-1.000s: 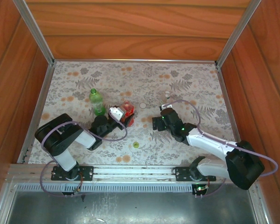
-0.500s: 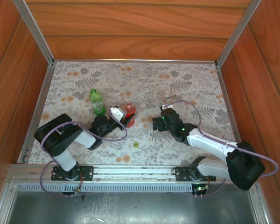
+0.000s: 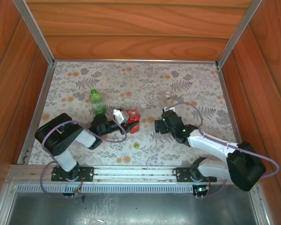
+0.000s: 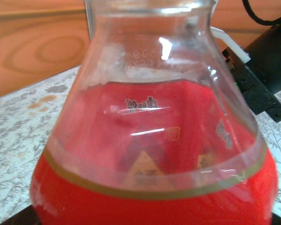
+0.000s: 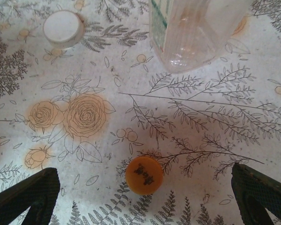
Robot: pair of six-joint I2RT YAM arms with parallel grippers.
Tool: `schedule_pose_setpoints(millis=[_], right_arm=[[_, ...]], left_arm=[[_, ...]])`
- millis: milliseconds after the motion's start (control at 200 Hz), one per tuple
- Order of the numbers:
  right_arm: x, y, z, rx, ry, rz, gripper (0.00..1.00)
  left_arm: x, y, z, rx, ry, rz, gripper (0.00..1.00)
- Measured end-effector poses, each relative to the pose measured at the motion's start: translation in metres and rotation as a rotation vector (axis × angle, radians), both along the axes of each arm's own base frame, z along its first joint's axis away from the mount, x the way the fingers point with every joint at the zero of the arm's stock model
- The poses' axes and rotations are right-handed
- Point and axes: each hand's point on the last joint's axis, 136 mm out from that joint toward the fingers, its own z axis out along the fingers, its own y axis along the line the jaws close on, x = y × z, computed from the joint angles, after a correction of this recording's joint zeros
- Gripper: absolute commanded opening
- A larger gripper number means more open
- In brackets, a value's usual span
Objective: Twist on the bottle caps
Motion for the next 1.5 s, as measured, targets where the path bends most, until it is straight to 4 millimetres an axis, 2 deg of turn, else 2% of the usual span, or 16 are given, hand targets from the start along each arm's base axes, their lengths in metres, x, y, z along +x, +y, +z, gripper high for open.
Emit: schedule_pose_setpoints(millis=[170,320,400,460,685,820,1074,1079,1139,1254,1499], right_arm=[[-0.002,-0.001,-0.005,-0.014,0.023,0.001,1.00],[-0.003,-0.002,-0.006,-0.018,0.028,0.002,1.00],[-0.004,-0.002,-0.006,-0.020,0.031,0.002,1.00],[-0.004,-0.002,-0.007,-0.021,0.033,0.003,1.00],[-0.004,-0.002,-0.006,-0.023,0.036,0.003,1.00],[-0.003,-0.001,-0.004,-0.019,0.036,-0.002,1.00],[0.001,-0.002,-0.006,-0.036,0.072,-0.037,0.91],[0.001,-0.002,-0.006,-0.038,0.075,-0.038,0.88],[0.004,-0.001,-0.009,-0.043,0.097,-0.049,0.84],[0.004,-0.001,-0.023,-0.057,0.155,-0.068,0.74],[-0.001,-0.004,-0.050,-0.101,0.231,-0.079,0.61]], left_arm=[[-0.002,-0.001,0.003,-0.011,0.006,-0.017,0.75],[-0.002,-0.001,0.015,-0.040,-0.004,-0.017,0.76],[-0.003,0.000,0.023,-0.057,-0.017,-0.016,0.74],[-0.003,0.000,0.026,-0.063,-0.023,-0.015,0.68],[-0.003,0.000,0.026,-0.066,-0.018,-0.016,0.58],[-0.003,0.000,0.026,-0.066,-0.018,-0.017,0.57],[-0.002,0.002,0.026,-0.062,-0.024,-0.020,0.57],[-0.002,0.002,0.026,-0.061,-0.025,-0.020,0.57],[-0.002,0.002,0.026,-0.056,-0.031,-0.027,0.57],[-0.005,0.003,0.027,-0.041,-0.035,-0.038,0.57],[-0.008,0.003,0.025,-0.010,-0.045,-0.052,0.57]])
